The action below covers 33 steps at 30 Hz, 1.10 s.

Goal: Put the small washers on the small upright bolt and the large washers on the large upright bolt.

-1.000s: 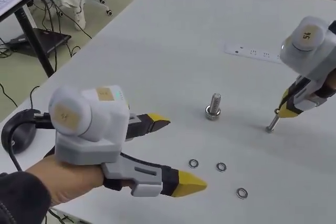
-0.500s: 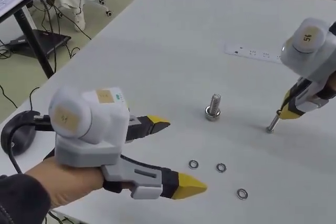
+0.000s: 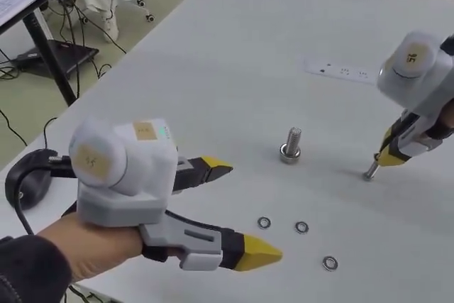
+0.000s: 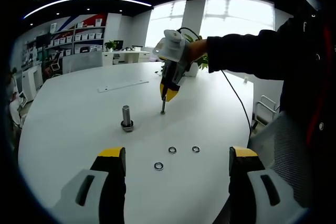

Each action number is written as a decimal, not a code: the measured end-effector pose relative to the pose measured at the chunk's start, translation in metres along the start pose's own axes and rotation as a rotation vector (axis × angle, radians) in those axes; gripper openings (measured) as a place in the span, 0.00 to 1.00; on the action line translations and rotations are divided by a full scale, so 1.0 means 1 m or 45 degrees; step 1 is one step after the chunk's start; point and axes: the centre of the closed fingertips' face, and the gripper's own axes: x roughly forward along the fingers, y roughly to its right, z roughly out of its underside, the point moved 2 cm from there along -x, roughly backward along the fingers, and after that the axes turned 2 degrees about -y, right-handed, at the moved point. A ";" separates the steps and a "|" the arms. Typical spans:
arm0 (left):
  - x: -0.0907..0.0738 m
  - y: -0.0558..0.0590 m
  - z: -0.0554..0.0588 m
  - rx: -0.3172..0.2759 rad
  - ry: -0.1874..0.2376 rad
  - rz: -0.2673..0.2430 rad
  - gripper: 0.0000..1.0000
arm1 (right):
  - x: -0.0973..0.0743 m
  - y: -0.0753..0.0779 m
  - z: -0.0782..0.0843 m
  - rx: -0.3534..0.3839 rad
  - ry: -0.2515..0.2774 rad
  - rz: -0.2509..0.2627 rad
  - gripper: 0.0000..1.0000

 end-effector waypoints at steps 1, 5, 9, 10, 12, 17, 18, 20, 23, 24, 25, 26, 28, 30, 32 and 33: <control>0.000 0.000 0.000 -0.001 0.001 0.000 0.81 | 0.001 -0.001 0.000 -0.001 -0.003 -0.004 0.13; 0.001 0.000 0.000 0.000 0.001 -0.001 0.81 | 0.006 -0.001 0.001 0.001 -0.005 -0.008 0.13; 0.001 -0.001 0.000 -0.001 -0.001 -0.003 0.81 | 0.011 0.000 0.002 0.000 -0.009 -0.009 0.13; 0.001 -0.001 0.000 -0.002 -0.001 -0.003 0.81 | 0.013 0.000 0.002 0.001 -0.011 -0.009 0.13; 0.001 -0.001 0.000 -0.001 -0.002 -0.003 0.81 | 0.017 0.000 0.003 0.004 -0.018 -0.011 0.13; 0.001 -0.001 0.000 -0.004 -0.003 -0.004 0.81 | 0.026 -0.001 0.005 0.016 -0.023 -0.019 0.13; 0.001 -0.001 0.000 -0.003 -0.003 -0.007 0.81 | 0.028 0.000 0.005 0.010 -0.026 -0.009 0.13; 0.001 -0.001 0.000 -0.005 -0.005 -0.005 0.81 | 0.030 0.000 0.005 0.011 -0.029 -0.013 0.13; 0.001 -0.001 0.000 -0.005 -0.006 -0.006 0.81 | 0.033 0.001 0.005 0.019 -0.024 -0.013 0.13; 0.001 -0.001 0.000 -0.005 -0.005 -0.006 0.81 | 0.033 0.001 0.006 0.019 -0.024 -0.011 0.13; 0.001 -0.001 0.000 -0.005 -0.006 -0.007 0.81 | 0.034 0.001 0.006 0.018 -0.026 -0.012 0.13; 0.001 -0.002 -0.001 -0.006 -0.006 -0.008 0.81 | 0.034 0.002 0.006 0.015 -0.029 -0.011 0.13; 0.001 -0.002 -0.001 -0.006 -0.006 -0.008 0.81 | 0.035 0.002 0.007 0.015 -0.030 -0.006 0.13; 0.001 -0.002 -0.002 -0.007 -0.006 -0.007 0.81 | 0.035 0.003 0.006 0.018 -0.024 -0.008 0.13; 0.001 -0.002 -0.002 -0.009 -0.007 -0.007 0.81 | 0.037 0.003 0.007 0.011 -0.030 -0.008 0.13; 0.001 -0.002 -0.002 -0.008 -0.006 -0.008 0.81 | 0.037 0.002 0.007 0.013 -0.030 -0.012 0.13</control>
